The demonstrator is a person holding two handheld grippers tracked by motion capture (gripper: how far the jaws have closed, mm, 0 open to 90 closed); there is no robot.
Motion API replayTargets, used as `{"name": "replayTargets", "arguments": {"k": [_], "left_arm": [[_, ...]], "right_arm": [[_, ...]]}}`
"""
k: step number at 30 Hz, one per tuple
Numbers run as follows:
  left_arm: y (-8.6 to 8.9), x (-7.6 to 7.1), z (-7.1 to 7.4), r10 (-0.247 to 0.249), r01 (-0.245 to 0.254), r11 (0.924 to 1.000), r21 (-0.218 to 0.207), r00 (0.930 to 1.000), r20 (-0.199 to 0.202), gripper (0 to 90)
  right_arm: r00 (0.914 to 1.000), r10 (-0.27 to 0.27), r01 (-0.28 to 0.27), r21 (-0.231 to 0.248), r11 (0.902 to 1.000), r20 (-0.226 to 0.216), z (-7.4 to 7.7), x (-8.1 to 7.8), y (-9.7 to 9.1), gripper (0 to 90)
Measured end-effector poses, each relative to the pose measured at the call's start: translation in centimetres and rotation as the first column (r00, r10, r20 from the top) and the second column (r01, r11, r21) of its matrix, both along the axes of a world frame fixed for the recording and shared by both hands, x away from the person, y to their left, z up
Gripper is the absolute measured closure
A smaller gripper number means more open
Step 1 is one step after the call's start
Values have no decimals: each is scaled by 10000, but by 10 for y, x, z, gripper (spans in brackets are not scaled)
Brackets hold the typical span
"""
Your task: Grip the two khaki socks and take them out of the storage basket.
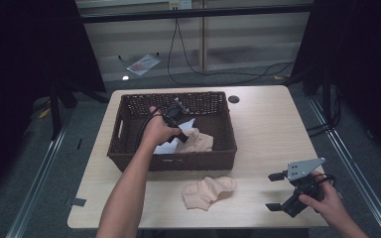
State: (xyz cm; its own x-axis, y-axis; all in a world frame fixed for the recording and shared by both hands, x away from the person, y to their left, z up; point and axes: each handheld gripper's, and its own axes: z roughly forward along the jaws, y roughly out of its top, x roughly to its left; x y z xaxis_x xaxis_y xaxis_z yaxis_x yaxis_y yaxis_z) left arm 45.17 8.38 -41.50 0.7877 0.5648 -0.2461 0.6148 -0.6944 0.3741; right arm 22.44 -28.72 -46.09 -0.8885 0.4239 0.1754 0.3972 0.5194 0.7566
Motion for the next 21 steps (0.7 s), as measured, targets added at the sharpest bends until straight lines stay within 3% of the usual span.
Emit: {"name": "replayTargets", "arguments": {"k": [10,11,14,17,21], "left_arm": [[5,-7,23,-13,14,9997,-230,10000,29,836],[6,-8,30,-43,45,9989,-475,10000,30,836],[6,-11,37,-105,109,9994,-318,9999,126,835],[7,-15,52,-177,183,9986,-497,9998,121,835],[8,-19,61,-270,274,9987,-422,9996,117,835]], "right_arm": [[10000,11,-11,-1,10000,2,0,0,0,23],[10000,19,-19,-14,10000,34,0,0,0,24],[10000,7,-6,-12,10000,18,0,0,0,23],[10000,15,-15,-70,10000,28,0,0,0,23],[10000,26,-26,-42,10000,16,0,0,0,24]]}}
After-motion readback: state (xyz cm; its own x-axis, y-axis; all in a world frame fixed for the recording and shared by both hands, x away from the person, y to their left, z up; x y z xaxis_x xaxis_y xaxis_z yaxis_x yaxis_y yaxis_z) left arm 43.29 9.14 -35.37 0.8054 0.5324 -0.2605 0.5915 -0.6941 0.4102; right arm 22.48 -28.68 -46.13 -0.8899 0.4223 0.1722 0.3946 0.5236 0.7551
